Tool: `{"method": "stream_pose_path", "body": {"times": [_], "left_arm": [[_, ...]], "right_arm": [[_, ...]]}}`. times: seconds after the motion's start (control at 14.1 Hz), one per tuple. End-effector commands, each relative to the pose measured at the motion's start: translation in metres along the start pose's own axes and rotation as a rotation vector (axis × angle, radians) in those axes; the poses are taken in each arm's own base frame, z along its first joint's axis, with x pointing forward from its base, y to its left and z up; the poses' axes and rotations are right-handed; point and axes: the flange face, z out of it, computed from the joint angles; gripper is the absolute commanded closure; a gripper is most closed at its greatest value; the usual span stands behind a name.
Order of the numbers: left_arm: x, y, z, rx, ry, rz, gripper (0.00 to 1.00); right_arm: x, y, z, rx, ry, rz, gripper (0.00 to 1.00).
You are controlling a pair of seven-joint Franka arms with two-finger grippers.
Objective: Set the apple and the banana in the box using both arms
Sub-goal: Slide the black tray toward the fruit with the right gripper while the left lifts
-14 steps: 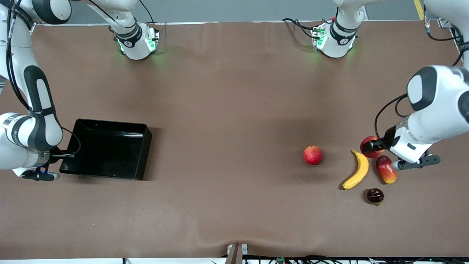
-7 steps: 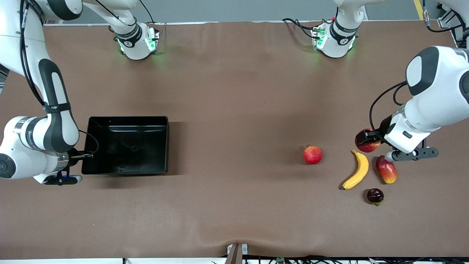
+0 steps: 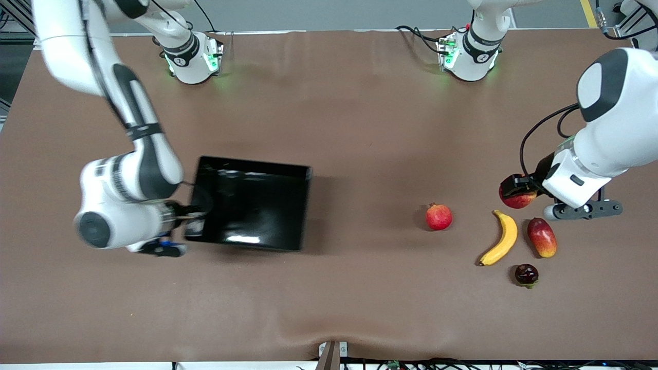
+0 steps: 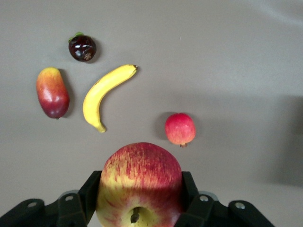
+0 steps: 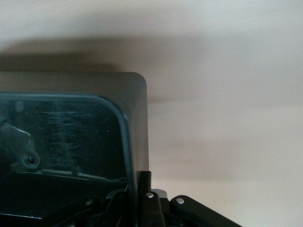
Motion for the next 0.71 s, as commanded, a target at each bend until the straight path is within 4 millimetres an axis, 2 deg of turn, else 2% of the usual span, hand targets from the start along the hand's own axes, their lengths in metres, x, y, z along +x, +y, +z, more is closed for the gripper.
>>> {"method": "stream_pose_path", "body": {"times": [0.0, 0.21, 0.43, 0.5, 0.64], "left_arm": [[-0.008, 0.001, -0.021, 0.004, -0.011, -0.012, 1.00], [-0.010, 0.003, -0.020, 0.007, -0.026, -0.021, 1.00], [-0.017, 0.021, -0.020, 0.005, -0.036, -0.063, 1.00], [-0.020, 0.029, -0.020, 0.005, -0.041, -0.081, 1.00], [-0.020, 0.031, -0.019, 0.005, -0.042, -0.121, 1.00]], "right_arm": [[-0.015, -0.038, 0.003, 0.024, 0.000, -0.033, 1.00], [-0.038, -0.107, 0.027, 0.002, 0.037, 0.011, 1.00], [-0.054, -0.152, 0.051, 0.009, 0.090, 0.044, 1.00], [-0.064, -0.174, 0.057, 0.014, 0.113, 0.062, 1.00], [-0.085, -0.214, 0.070, 0.024, 0.146, 0.104, 1.00]]}}
